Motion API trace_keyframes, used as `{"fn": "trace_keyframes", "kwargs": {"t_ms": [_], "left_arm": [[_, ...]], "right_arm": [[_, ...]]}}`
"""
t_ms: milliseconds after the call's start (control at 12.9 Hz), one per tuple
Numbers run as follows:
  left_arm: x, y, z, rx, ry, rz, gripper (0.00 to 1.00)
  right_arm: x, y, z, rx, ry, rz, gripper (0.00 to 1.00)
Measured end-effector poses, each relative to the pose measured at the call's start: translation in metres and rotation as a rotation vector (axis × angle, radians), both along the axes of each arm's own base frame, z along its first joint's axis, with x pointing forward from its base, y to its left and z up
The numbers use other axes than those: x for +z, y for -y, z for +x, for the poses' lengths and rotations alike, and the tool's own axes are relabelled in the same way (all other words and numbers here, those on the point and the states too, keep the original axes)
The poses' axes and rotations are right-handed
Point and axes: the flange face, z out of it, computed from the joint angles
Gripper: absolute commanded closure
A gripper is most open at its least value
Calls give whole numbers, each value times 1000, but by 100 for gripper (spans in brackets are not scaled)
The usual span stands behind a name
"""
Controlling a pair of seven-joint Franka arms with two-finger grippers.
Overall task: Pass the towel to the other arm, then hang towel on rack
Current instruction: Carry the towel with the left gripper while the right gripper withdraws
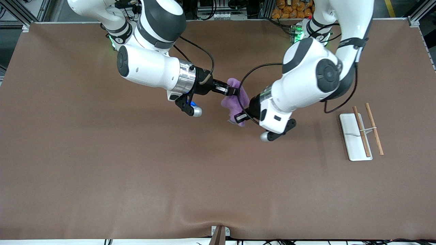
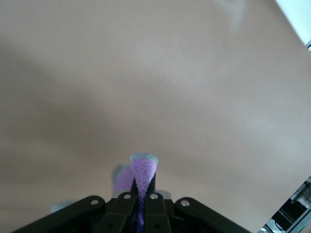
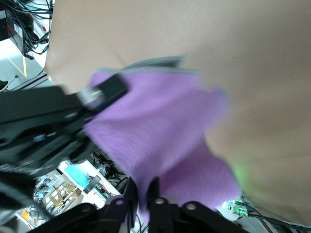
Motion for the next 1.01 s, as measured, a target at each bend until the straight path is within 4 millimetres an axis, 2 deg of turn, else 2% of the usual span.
{"fn": "trace_keyframes", "kwargs": {"t_ms": [310, 542, 697, 852, 1007], "left_arm": [[54, -68, 10, 35, 37, 1, 100], [64, -123, 15, -113, 73, 24, 100], [55, -164, 20, -233, 77, 90, 100], [43, -188, 20, -295, 50, 203, 100], [27, -206, 19, -264, 5, 369, 100]], "right_arm": [[-1, 1, 1, 0, 0, -4, 0], [-12, 12, 5, 43, -7, -73, 0], [-23, 45, 18, 85, -56, -148, 0], [-36, 105, 41, 114, -109, -241, 0], [-43, 167, 60, 183, -92, -295, 0]]}}
